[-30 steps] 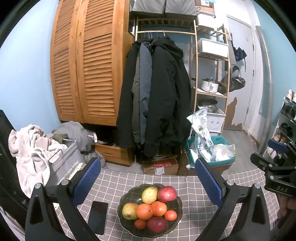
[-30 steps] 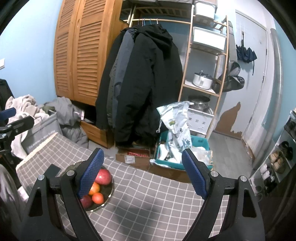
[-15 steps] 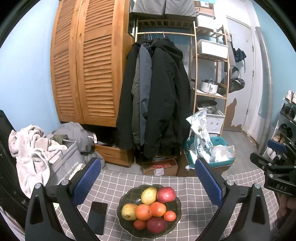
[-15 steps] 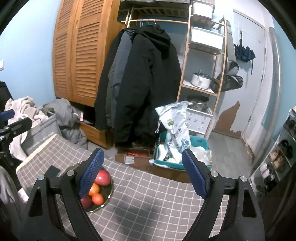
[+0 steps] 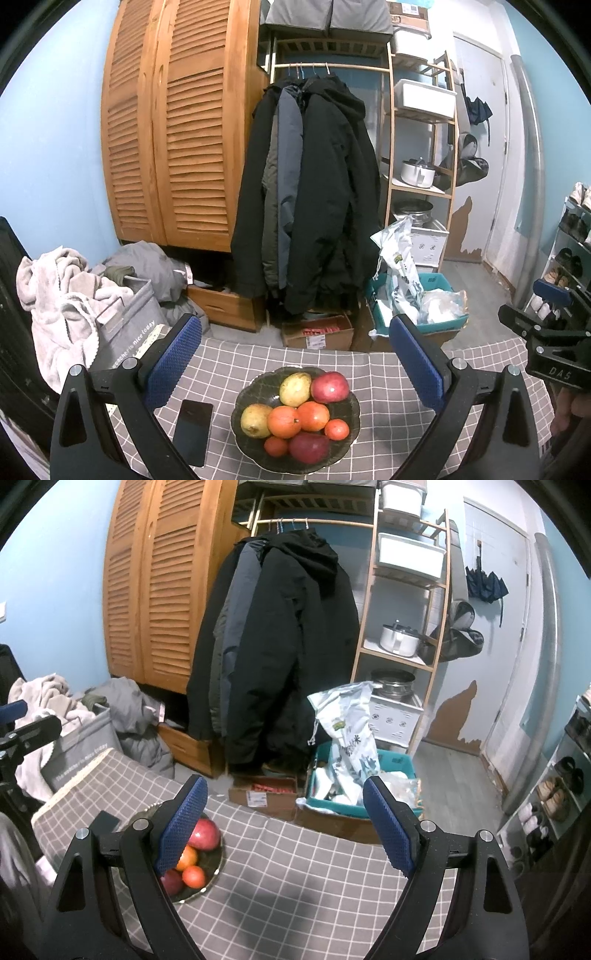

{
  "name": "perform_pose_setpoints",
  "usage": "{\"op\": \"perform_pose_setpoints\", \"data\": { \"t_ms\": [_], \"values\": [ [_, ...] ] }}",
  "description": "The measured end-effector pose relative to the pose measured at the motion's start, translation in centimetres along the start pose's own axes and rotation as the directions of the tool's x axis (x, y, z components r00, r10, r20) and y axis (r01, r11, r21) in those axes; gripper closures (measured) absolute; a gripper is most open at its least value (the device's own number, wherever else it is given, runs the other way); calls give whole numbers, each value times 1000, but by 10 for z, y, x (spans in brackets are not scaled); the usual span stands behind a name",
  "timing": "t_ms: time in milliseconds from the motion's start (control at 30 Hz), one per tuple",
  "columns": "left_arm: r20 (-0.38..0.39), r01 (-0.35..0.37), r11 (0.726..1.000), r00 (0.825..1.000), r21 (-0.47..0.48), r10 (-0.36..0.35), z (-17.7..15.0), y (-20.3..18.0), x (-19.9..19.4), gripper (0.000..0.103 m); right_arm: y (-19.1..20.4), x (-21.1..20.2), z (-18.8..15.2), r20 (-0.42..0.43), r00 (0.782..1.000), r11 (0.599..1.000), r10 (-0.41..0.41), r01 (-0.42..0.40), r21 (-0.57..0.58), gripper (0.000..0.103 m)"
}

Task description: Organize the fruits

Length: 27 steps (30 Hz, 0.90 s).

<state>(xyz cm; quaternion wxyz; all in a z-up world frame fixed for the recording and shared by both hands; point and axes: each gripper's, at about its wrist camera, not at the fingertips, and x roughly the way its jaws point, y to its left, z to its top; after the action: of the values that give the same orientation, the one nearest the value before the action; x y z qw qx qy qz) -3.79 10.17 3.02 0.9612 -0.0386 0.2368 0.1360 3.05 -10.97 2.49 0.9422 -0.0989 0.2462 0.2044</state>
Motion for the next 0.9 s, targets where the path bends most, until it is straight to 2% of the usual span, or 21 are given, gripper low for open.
{"op": "perform_pose_setpoints", "data": {
  "t_ms": [900],
  "values": [
    [-38,-26,1000,999,-5,26,-2,-2,1,1,-6,-2,2,-2,1000,1000,-7,7,6,18]
  ]
}}
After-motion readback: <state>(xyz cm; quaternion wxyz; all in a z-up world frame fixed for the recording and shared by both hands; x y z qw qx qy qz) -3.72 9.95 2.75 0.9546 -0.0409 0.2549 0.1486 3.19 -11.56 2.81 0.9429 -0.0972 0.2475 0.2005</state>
